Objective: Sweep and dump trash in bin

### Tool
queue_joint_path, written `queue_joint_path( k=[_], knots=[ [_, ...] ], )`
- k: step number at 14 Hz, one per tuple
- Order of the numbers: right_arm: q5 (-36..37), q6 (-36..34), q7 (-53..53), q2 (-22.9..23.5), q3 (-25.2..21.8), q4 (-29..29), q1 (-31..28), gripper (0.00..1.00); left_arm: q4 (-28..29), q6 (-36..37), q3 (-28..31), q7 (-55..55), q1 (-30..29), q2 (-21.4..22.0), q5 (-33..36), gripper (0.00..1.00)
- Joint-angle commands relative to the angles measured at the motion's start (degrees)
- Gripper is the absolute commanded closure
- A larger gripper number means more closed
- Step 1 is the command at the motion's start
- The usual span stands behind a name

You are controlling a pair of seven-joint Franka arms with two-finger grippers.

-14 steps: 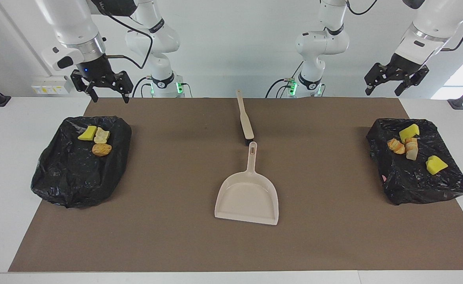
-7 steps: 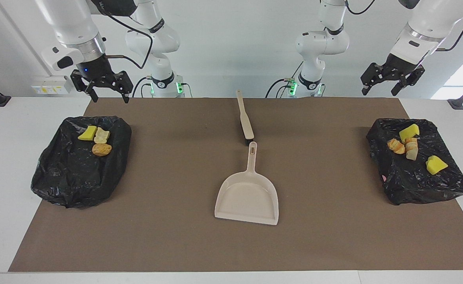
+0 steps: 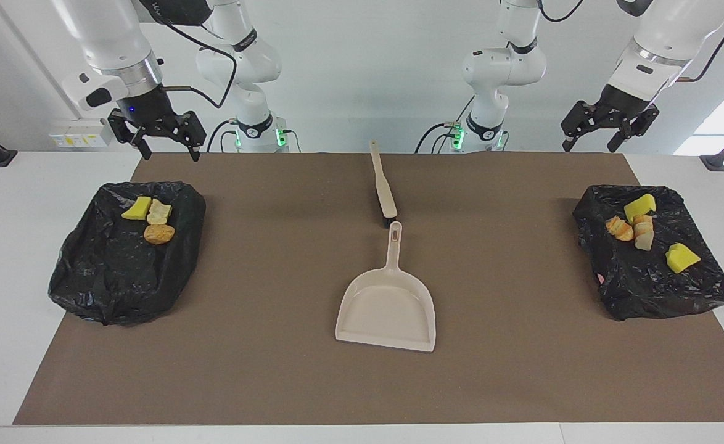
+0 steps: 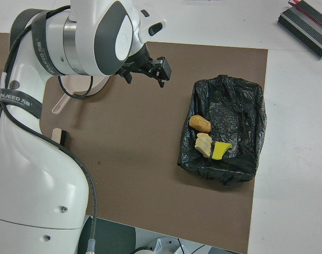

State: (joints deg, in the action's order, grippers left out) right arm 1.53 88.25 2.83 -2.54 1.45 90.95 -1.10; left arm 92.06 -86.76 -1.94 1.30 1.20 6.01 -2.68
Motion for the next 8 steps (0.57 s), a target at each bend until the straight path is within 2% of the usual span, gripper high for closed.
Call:
queue_joint_path(
  k=[1, 8],
  knots=[
    [-0.7, 1.3, 0.3, -1.3, 0.3, 1.8, -0.7, 0.0, 2.1, -0.7, 0.4, 0.2, 0.4, 1.7, -0.6, 0.0],
    [-0.7, 1.2, 0.4, -1.3, 0.2, 1.8, -0.7, 0.0, 2.2, -0.8, 0.4, 0.5, 0.4, 1.7, -0.6, 0.0]
  ],
)
